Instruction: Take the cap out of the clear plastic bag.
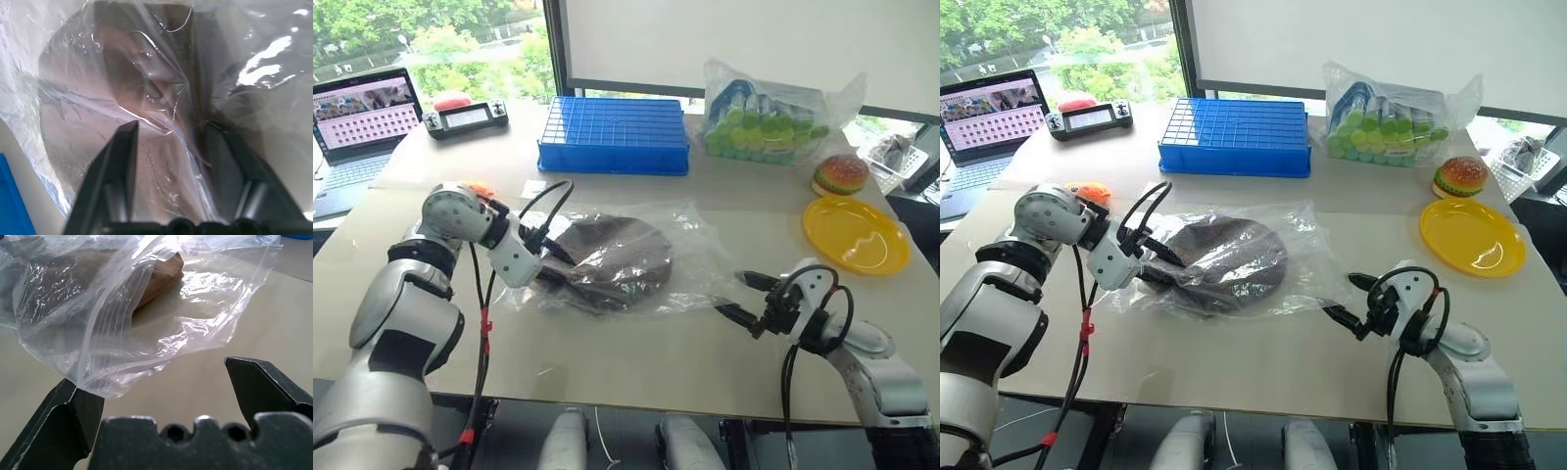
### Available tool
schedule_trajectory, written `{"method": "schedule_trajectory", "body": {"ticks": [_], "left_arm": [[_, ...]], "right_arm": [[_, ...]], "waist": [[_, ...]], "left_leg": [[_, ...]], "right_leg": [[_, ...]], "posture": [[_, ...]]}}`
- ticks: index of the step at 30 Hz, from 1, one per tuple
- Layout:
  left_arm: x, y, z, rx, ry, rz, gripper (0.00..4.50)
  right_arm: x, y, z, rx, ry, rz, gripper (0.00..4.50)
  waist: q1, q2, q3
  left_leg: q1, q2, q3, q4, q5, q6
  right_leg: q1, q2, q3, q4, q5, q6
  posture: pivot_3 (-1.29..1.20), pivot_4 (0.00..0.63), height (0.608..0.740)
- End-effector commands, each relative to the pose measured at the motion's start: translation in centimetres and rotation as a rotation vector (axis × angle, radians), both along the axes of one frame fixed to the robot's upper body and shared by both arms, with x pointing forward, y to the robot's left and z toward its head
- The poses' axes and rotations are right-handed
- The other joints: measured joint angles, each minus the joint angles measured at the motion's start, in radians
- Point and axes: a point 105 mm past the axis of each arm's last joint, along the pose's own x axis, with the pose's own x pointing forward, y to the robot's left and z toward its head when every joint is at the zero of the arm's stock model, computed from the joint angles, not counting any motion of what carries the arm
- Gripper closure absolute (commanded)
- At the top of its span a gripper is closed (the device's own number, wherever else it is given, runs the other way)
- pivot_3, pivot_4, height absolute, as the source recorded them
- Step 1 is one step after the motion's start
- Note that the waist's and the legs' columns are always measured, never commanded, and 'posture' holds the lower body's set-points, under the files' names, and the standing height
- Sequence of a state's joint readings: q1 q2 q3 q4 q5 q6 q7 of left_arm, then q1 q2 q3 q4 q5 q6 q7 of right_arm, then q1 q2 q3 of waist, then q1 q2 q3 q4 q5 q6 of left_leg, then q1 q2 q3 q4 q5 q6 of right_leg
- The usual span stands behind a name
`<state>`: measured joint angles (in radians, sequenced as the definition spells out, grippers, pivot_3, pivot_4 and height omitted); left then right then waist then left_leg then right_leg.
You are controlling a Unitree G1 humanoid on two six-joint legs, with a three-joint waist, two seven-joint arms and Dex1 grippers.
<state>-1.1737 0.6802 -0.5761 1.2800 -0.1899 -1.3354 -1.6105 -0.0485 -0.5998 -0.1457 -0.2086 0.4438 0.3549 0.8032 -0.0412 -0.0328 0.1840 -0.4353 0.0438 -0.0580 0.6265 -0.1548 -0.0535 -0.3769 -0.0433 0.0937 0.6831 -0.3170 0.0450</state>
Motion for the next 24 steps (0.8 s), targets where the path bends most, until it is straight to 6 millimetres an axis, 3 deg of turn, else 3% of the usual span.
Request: {"method": "schedule_trajectory", "body": {"ticks": [1,2,3,6,9,10,13,16,18,22,24], "left_arm": [[1.3,0.3,1.6,-0.106,0.1,0.161,0.68],[1.5,0.4,1.7,-0.111,0.129,0.195,0.21],[2.0,0.7,2.0,-0.106,0.201,0.275,0.03],[3.4,1.2,3.1,-0.149,0.433,0.523,0.03],[3.6,0.7,4.2,-0.222,0.558,0.602,0.03],[3.5,0.6,4.4,-0.232,0.582,0.606,0.03],[1.5,-1.4,7.0,-0.419,0.898,0.574,0.03],[-0.3,-2.1,7.7,-0.458,1.044,0.513,0.03],[-1.6,-2.9,7.3,-0.46,1.111,0.449,0.03],[-4.3,-5.1,4.5,-0.375,1.13,0.328,0.03],[-4.6,-7.3,1.9,-0.36,1.063,0.338,0.03]], "right_arm": [[0.0,-0.2,1.6,-0.02,-0.063,0.011,0.0],[0.0,-0.3,1.6,-0.022,-0.062,0.014,0.0],[0.1,-0.3,1.6,-0.024,-0.06,0.018,0.0],[0.4,-0.2,1.7,-0.025,-0.058,0.033,0.0],[0.4,-0.1,1.9,-0.022,-0.057,0.048,0.0],[0.4,-0.1,1.9,-0.021,-0.057,0.051,0.0],[-0.1,-0.4,2.4,-0.027,-0.048,0.077,0.0],[-0.5,-0.7,2.7,-0.031,-0.041,0.088,0.0],[-1.3,-1.1,3.2,-0.045,-0.029,0.101,0.0],[-2.8,-1.7,4.4,-0.057,-0.006,0.128,0.0],[-3.8,-1.6,5.3,-0.059,0.006,0.165,0.0]], "waist": [[-0.001,0.0,0.0],[-0.001,0.0,0.0],[-0.002,0.0,0.0],[-0.003,0.0,0.0],[-0.005,0.0,0.0],[-0.005,0.0,0.0],[-0.008,0.002,0.002],[-0.007,0.002,0.002],[-0.005,0.003,0.002],[0.0,0.008,0.002],[0.002,0.008,0.002]], "left_leg": [[0.0,0.0,0.0,0.0,0.0,0.0],[0.0,0.0,0.0,0.0,0.0,0.0],[0.0,0.0,0.0,0.0,0.0,0.0],[0.0,0.0,0.0,0.0,0.0,0.0],[0.0,0.0,0.0,0.0,0.0,0.0],[0.0,0.0,0.0,0.0,0.0,0.0],[-0.001,0.001,-0.001,-0.001,0.0,0.0],[-0.004,0.001,0.0,0.0,0.0,0.0],[-0.003,0.001,0.0,0.0,0.0,0.0],[-0.003,0.001,0.0,0.001,0.0,0.0],[-0.003,0.001,0.0,0.002,0.0,0.0]], "right_leg": [[0.0,0.0,0.0,0.0,0.0,0.0],[0.0,0.0,0.0,0.001,0.0,0.0],[0.0,0.0,0.0,0.001,0.0,0.0],[0.0,0.001,0.0,0.001,0.0,0.0],[0.0,0.0,0.0,0.001,-0.001,0.001],[0.0,0.0,0.0,0.001,-0.001,0.001],[-0.002,0.001,0.0,0.001,-0.001,0.0],[-0.005,0.0,0.0,0.003,0.0,0.0],[-0.005,0.001,0.0,0.004,0.0,0.0],[-0.005,0.001,0.0,0.004,-0.001,0.0],[-0.005,0.001,0.0,0.004,0.0,-0.001]], "posture": [[0.0,0.15,0.729],[0.0,0.15,0.729],[0.0,0.15,0.729],[0.0,0.15,0.729],[0.0,0.15,0.729],[0.0,0.15,0.729],[0.0,0.15,0.729],[0.0,0.15,0.729],[0.0,0.15,0.729],[0.0,0.15,0.729],[0.0,0.15,0.729]]}}
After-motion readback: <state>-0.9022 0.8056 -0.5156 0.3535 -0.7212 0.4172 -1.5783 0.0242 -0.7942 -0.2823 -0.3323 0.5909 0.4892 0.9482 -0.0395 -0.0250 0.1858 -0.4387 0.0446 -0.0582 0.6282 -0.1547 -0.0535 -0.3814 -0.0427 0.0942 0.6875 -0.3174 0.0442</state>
